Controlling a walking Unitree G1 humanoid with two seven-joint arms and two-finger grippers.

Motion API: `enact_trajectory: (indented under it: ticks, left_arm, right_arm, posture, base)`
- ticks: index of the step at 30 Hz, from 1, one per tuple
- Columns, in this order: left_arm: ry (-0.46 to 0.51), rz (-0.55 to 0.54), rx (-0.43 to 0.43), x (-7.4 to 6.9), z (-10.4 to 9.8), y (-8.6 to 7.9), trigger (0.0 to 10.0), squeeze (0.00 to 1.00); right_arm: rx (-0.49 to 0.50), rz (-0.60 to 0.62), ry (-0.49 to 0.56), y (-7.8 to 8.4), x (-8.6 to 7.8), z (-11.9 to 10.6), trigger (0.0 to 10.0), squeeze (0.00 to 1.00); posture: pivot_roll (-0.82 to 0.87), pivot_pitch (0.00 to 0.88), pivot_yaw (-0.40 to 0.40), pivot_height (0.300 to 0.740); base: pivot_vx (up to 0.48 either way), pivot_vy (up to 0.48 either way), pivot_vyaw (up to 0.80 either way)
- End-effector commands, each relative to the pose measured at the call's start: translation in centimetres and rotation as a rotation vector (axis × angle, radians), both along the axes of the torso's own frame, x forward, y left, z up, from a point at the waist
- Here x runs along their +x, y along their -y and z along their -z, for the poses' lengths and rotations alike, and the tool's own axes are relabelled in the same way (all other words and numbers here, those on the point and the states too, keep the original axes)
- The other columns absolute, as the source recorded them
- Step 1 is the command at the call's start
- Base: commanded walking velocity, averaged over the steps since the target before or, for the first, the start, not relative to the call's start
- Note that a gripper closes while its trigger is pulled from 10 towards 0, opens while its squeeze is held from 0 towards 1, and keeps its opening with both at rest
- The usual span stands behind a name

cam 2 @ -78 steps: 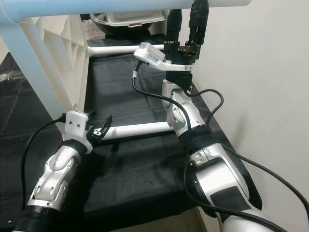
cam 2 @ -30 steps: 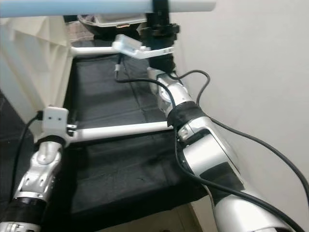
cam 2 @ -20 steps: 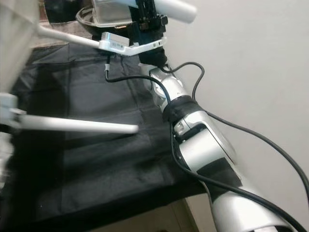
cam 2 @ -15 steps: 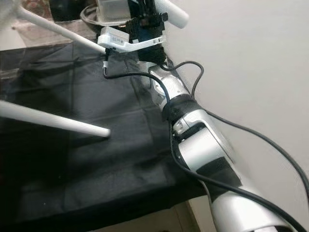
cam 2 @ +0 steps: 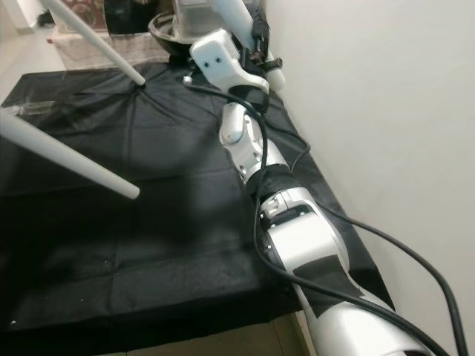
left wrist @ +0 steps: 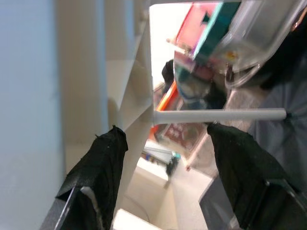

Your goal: Building children table

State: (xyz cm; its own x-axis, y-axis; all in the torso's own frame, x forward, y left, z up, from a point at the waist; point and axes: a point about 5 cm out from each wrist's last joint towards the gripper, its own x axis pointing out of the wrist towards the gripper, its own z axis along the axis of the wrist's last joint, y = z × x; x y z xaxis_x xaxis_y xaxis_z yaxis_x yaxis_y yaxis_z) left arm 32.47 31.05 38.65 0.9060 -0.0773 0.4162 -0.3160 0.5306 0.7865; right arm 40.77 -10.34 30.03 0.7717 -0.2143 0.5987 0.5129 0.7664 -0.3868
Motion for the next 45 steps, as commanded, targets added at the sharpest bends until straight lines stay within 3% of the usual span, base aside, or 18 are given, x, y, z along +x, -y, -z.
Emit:
enact_trajectory:
  ticks: [1,8,9,12,16,17,20,22,23,24,25,26,33,35,41,42,43,45]
  left_arm:
    - [0.114,-0.079,-0.015,-2.0,-3.3,-2.1,10.0,0.00]
    - [0.119,0.001,0.025,-0.6,-4.5,0.2,10.0,0.00]
    - [0.112,0.024,0.019,-0.1,-4.3,0.9,10.0,0.00]
    - [0.112,0.024,0.019,-0.1,-4.3,0.9,10.0,0.00]
    - [0.076,0.094,-0.054,0.9,-3.1,2.0,10.0,0.00]
    - [0.015,0.167,-0.126,1.6,-1.3,3.2,10.0,0.00]
    - [-0.062,0.241,-0.159,2.1,0.8,4.7,10.0,0.00]
    - [-0.243,0.389,-0.151,2.1,6.9,8.7,10.0,0.00]
    - [-0.243,0.389,-0.151,2.1,6.9,8.7,10.0,0.00]
    - [-0.313,0.446,-0.164,1.6,9.8,10.5,10.0,0.00]
    - [-0.313,0.446,-0.164,1.6,9.8,10.5,10.0,0.00]
    - [-0.372,0.487,-0.173,1.0,12.2,12.1,10.0,0.00]
    - [-0.497,0.598,-0.207,-1.7,17.7,16.6,10.0,0.00]
    - [-0.497,0.598,-0.207,-1.7,17.7,16.6,10.0,0.00]
    - [-0.545,0.598,-0.343,-4.7,20.7,19.2,10.0,0.00]
    - [-0.541,0.584,-0.391,-5.5,21.2,19.6,10.0,0.00]
    - [-0.538,0.553,-0.440,-6.1,21.7,19.6,10.0,0.00]
    - [-0.538,0.553,-0.440,-6.1,21.7,19.6,10.0,0.00]
  right_arm:
    - [0.042,0.131,-0.208,3.7,0.6,4.1,0.0,0.00]
    - [0.057,0.049,-0.311,2.9,0.2,7.0,0.0,0.00]
    - [0.077,0.006,-0.379,2.2,0.0,8.5,0.0,0.00]
    - [0.077,0.006,-0.379,2.2,0.0,8.5,0.0,0.00]
    - [0.093,-0.025,-0.463,1.6,-0.6,10.9,0.0,0.00]
    - [0.112,-0.028,-0.481,1.6,-0.9,11.7,0.0,0.00]
    - [0.151,-0.037,-0.506,1.7,-1.2,12.5,0.0,0.00]
    - [0.269,-0.046,-0.573,1.9,-1.7,14.0,0.0,0.00]
    - [0.269,-0.046,-0.573,1.9,-1.7,14.0,0.0,0.00]
    - [0.303,-0.049,-0.600,1.8,-1.9,14.6,0.0,0.00]
    - [0.303,-0.049,-0.600,1.8,-1.9,14.6,0.0,0.00]
    - [0.323,-0.056,-0.616,1.8,-2.1,15.0,0.0,0.00]
    - [0.349,-0.053,-0.624,1.7,-2.5,15.2,0.0,0.00]
    - [0.349,-0.053,-0.624,1.7,-2.5,15.2,0.0,0.00]
    - [0.391,-0.080,-0.640,1.0,-2.8,15.1,0.0,0.00]
    - [0.384,-0.088,-0.647,0.9,-2.9,15.0,2.7,0.00]
    - [0.416,-0.102,-0.666,0.9,-3.0,15.2,10.0,0.00]
    - [0.416,-0.102,-0.666,0.9,-3.0,15.2,10.0,0.00]
  posture:
    - [0.06,0.053,0.042,0.740]
    - [0.06,0.060,0.051,0.740]
    - [0.06,0.064,0.053,0.740]
    - [0.06,0.064,0.053,0.740]
    - [0.06,0.064,0.053,0.740]
    - [0.06,0.067,0.053,0.740]
    - [0.06,0.067,0.053,0.740]
    - [0.05,0.075,0.055,0.740]
    - [0.05,0.075,0.055,0.740]
    - [0.05,0.075,0.055,0.740]
    - [0.05,0.075,0.055,0.740]
    - [0.05,0.075,0.055,0.740]
    - [0.05,0.083,0.062,0.740]
    - [0.05,0.083,0.062,0.740]
    - [0.05,0.086,0.056,0.740]
    - [0.05,0.086,0.056,0.740]
    - [0.05,0.086,0.056,0.740]
    - [0.05,0.086,0.056,0.740]
  base:
    - [0.000,0.000,0.00]
    - [0.000,0.000,0.00]
    - [0.000,0.000,0.00]
    - [0.000,0.000,0.00]
    - [0.000,0.000,0.00]
    - [0.000,0.000,0.00]
    - [0.000,0.000,0.00]
    - [0.000,0.000,0.00]
    - [0.000,0.000,0.00]
    - [0.000,0.000,0.00]
    - [0.000,0.000,0.00]
    - [0.000,0.000,0.00]
    - [0.000,0.000,0.00]
    - [0.000,0.000,0.00]
    - [0.000,0.000,0.00]
    - [0.000,0.000,0.00]
    - [0.000,0.000,0.00]
    - [0.000,0.000,0.00]
